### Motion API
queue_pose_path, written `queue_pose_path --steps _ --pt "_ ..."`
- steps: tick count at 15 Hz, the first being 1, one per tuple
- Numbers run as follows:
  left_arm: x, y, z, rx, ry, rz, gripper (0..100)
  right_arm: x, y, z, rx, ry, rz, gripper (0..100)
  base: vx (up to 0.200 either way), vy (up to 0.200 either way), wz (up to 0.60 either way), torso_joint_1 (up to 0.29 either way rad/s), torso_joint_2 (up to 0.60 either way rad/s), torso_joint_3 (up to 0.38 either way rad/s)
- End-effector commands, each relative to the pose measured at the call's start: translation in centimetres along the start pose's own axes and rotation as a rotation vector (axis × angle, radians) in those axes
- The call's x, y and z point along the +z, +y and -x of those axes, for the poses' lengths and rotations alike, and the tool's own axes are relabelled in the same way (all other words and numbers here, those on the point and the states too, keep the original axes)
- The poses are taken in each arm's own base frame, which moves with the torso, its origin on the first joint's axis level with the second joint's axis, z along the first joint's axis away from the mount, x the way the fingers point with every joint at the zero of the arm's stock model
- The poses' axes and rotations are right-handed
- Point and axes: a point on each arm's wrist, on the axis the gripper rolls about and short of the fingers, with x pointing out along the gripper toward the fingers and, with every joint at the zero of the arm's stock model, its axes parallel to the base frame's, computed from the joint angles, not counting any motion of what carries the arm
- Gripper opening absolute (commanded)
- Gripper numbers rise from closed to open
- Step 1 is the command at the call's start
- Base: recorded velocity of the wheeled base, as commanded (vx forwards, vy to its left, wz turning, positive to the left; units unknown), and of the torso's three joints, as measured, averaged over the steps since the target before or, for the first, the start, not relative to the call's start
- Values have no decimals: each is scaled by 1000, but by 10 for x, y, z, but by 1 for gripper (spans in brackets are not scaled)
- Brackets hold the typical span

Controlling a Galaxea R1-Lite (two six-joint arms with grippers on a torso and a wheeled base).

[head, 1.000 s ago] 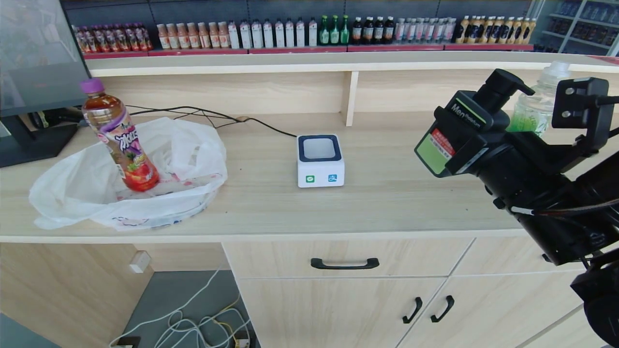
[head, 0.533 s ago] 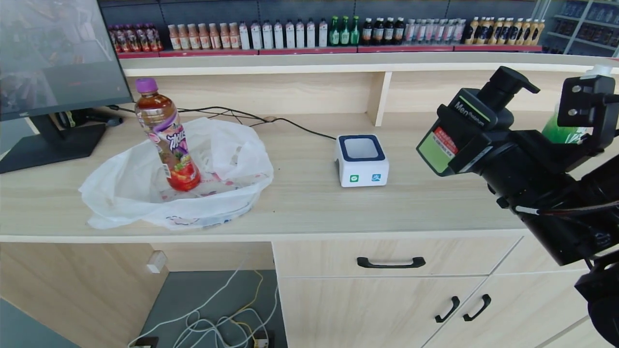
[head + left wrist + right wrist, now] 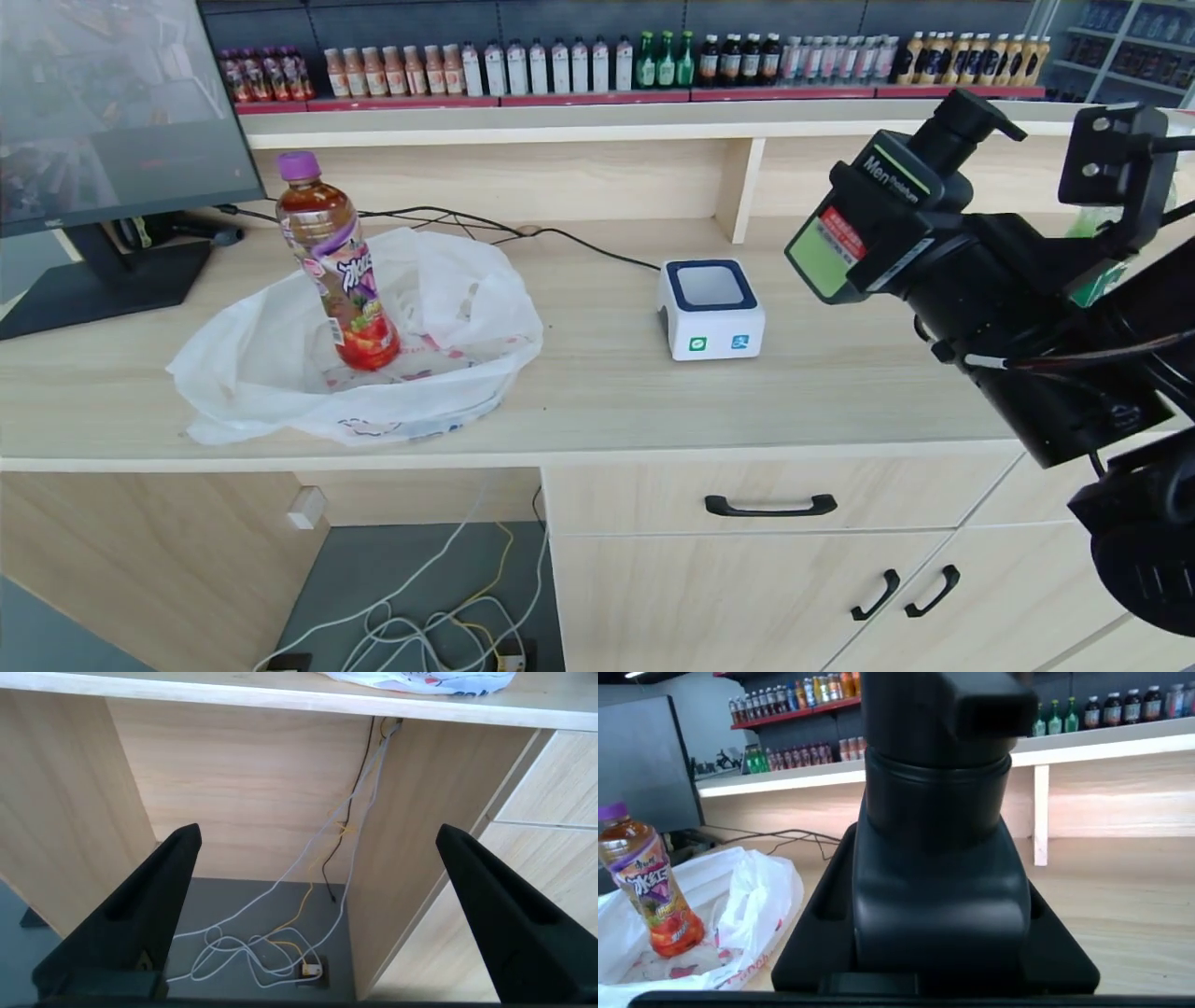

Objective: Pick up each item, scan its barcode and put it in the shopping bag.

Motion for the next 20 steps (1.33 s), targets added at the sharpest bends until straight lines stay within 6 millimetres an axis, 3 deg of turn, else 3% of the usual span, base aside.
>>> queue_pose_path --steps 1,5,10,15,20 --pt "0 0 0 1 0 0 100 -20 6 -27 3 5 -36 0 0 0 0 0 0 0" --pt "0 0 0 1 0 0 100 -43 34 -45 66 84 -179 0 0 0 0 0 0 0" --pt "0 0 0 1 0 0 100 -59 39 -67 71 81 -285 0 0 0 0 0 0 0" --pt "0 0 0 1 0 0 100 -64 38 -69 55 128 -389 0 0 0 0 0 0 0" --pt "0 0 0 1 1 0 100 -72 12 -78 -25 165 -483 0 0 0 0 0 0 0"
